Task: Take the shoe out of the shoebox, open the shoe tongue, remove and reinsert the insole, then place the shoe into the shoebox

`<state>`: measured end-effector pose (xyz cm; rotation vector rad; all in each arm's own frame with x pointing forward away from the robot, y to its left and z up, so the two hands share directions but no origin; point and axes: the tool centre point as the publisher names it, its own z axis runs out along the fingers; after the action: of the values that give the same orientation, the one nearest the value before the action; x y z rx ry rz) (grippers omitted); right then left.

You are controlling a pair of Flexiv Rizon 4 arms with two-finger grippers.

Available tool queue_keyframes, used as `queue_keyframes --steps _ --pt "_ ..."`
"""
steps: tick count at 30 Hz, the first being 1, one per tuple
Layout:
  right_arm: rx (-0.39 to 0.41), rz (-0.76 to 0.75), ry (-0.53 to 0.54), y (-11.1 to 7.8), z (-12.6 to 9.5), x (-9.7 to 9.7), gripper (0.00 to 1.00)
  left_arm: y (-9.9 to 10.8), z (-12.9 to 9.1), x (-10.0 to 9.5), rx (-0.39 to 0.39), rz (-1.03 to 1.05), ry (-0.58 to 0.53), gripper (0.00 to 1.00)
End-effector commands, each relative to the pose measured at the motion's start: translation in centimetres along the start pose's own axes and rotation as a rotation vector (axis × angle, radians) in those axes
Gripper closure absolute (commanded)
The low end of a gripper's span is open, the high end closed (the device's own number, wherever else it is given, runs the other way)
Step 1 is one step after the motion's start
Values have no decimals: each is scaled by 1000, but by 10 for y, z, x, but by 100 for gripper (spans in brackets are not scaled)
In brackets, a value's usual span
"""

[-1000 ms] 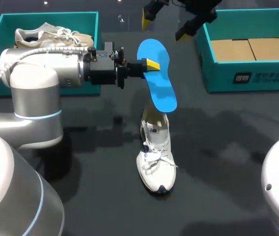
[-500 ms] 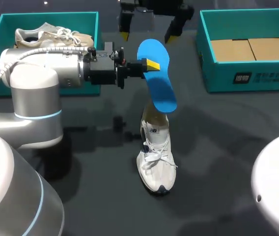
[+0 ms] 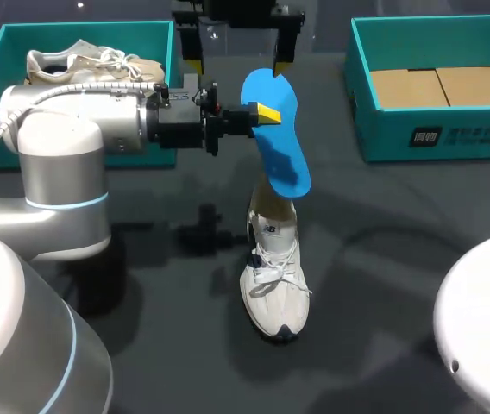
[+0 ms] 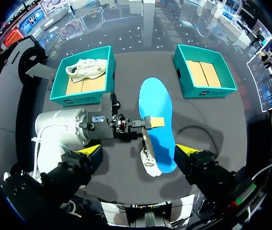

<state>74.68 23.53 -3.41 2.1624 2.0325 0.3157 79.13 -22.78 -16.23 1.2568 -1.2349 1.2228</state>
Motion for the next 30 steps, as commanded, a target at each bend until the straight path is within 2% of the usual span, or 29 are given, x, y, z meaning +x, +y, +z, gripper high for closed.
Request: queue_keyframes --steps 1,3,9,11,15,21,30 --pt "1 50 198 6 5 -21 0 0 1 -1 1 0 1 100" --pt "8 85 289 9 5 -29 0 0 1 -1 1 0 1 100" --pt "82 160 440 17 21 -52 0 0 1 -1 1 0 1 100" --pt "91 174 539 18 25 -60 0 0 1 -1 1 0 1 100" --pt "108 212 664 21 34 -73 0 0 1 -1 1 0 1 100" --pt "142 262 821 19 53 -82 0 0 1 -1 1 0 1 100" --pt "99 331 1046 19 62 -87 0 0 1 -1 1 0 1 100"
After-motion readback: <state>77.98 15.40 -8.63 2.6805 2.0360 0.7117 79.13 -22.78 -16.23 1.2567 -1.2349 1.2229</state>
